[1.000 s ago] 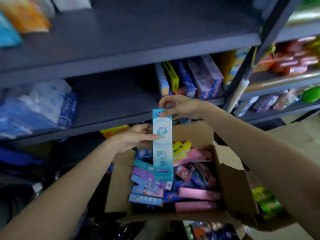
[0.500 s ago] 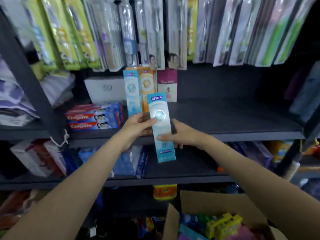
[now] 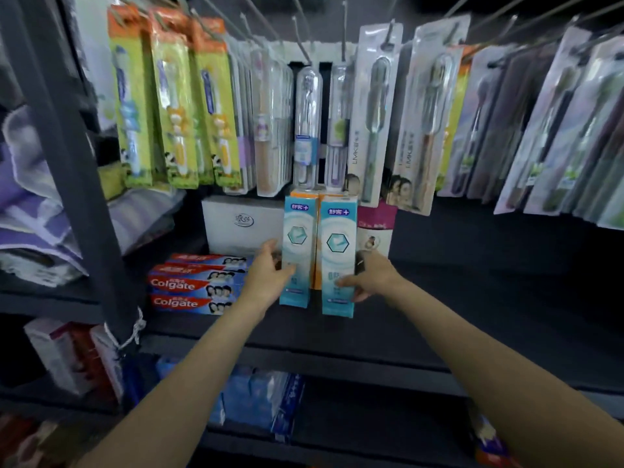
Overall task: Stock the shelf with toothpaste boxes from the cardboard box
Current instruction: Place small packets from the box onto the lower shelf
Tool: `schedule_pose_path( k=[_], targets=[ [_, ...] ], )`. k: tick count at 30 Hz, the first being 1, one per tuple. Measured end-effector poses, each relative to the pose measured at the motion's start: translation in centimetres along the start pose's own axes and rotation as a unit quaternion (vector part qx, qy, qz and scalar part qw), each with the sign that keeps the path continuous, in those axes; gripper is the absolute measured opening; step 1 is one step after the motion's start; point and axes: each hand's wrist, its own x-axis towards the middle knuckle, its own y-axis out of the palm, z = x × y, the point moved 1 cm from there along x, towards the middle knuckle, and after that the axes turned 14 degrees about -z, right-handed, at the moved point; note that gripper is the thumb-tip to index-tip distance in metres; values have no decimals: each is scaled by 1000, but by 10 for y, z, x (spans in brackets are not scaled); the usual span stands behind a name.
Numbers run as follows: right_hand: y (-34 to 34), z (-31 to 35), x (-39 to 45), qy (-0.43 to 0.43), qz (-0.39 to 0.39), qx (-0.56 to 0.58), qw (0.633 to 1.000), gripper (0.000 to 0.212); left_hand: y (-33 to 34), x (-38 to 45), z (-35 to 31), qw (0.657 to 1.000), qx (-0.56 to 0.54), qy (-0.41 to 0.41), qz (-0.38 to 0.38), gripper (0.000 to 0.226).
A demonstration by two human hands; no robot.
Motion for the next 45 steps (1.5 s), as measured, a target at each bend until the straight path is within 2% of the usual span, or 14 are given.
schedule_pose_path(
  k=[5, 10, 17, 20, 27, 31, 35, 36, 38, 41, 43, 45],
  targets=[
    [8, -10, 22, 32, 40, 9, 999, 31, 19, 8, 16, 997, 76, -14, 22, 44],
    [13, -11, 34, 20, 42, 15, 999, 35, 31, 10, 24, 994, 99, -32, 22, 52],
    [21, -13, 39, -4, 0, -12, 1000, 29, 36, 6, 29, 989, 138, -51, -2, 52],
    [23, -13, 37, -12, -12, -8, 1000, 19, 36, 4, 31, 988, 145, -52, 0, 54],
    [19, -12, 31, 10, -20, 30, 999, 23, 33, -1, 33, 989, 142, -49, 1, 54],
    [17, -10, 25, 22, -26, 40, 999, 28, 25, -19, 28, 985, 168, 30, -17, 54],
    [12, -12, 11, 11, -33, -3, 999, 11, 19, -48, 20, 973, 172, 149, -41, 51],
    [10, -13, 4, 6, -33, -17, 999, 18, 19, -56, 20, 970, 162, 179, -38, 49],
    [3, -16, -16, -24, -34, -39, 998, 21, 23, -77, 20, 964, 143, 226, -12, 43],
    [-11, -39, -62, -84, -22, -60, 994, 13, 41, -129, 33, 952, 117, 273, 77, 37],
    [-20, -70, -91, -108, 9, -85, 990, 6, 55, -170, 55, 947, 104, 260, 158, 34],
    [-26, -114, -121, -85, 39, -111, 989, 8, 70, -212, 84, 935, 111, 235, 242, 35]
  ],
)
